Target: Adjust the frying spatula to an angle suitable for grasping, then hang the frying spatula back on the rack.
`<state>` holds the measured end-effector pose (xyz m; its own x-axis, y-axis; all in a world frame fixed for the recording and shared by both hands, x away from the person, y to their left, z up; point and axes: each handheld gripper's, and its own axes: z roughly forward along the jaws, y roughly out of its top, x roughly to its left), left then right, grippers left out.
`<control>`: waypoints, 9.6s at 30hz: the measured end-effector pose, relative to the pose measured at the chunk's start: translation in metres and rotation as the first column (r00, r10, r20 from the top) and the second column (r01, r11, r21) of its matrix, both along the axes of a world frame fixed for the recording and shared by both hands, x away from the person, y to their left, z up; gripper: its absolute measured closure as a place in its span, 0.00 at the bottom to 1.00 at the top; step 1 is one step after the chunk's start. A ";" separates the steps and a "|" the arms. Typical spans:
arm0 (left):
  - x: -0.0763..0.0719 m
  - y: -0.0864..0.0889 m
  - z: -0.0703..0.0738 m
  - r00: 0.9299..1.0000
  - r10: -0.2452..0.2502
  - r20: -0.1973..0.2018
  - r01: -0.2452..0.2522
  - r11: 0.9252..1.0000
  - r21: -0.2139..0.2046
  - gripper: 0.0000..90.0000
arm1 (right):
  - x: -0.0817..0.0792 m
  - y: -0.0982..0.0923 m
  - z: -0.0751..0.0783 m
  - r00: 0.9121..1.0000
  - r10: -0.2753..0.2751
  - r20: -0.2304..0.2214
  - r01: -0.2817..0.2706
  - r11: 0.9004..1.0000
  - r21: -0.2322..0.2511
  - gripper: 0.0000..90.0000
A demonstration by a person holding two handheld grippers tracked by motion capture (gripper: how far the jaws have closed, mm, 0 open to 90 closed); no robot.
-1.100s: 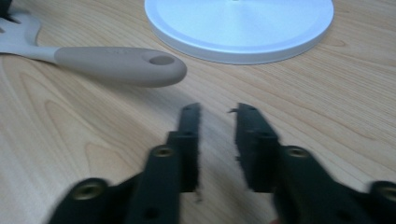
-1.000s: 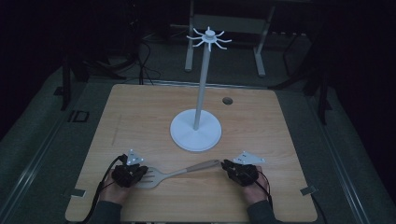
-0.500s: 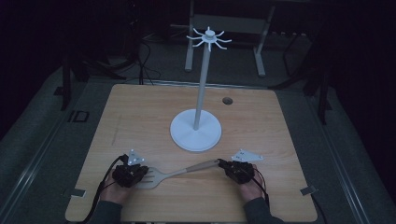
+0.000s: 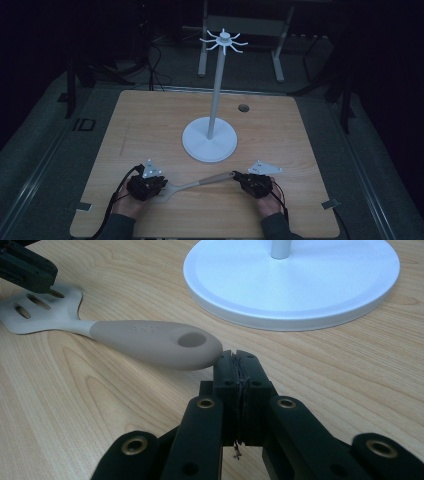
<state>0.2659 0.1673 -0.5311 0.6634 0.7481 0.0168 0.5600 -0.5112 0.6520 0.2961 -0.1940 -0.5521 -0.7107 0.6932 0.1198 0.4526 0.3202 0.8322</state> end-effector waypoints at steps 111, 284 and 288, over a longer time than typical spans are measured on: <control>0.049 -0.106 0.056 0.992 -0.062 0.106 0.068 0.996 -0.053 0.83 | -0.003 -0.074 0.025 0.960 -0.270 0.070 0.266 0.962 0.067 0.52; 0.111 -0.189 0.205 0.701 0.545 0.460 -0.476 0.838 -0.266 0.83 | -0.004 -0.072 0.020 0.959 -0.274 0.067 0.270 0.961 0.059 0.49; 0.114 -0.189 0.207 0.701 0.549 0.456 -0.487 0.835 -0.257 0.83 | -0.004 -0.072 0.020 0.959 -0.274 0.068 0.271 0.961 0.060 0.49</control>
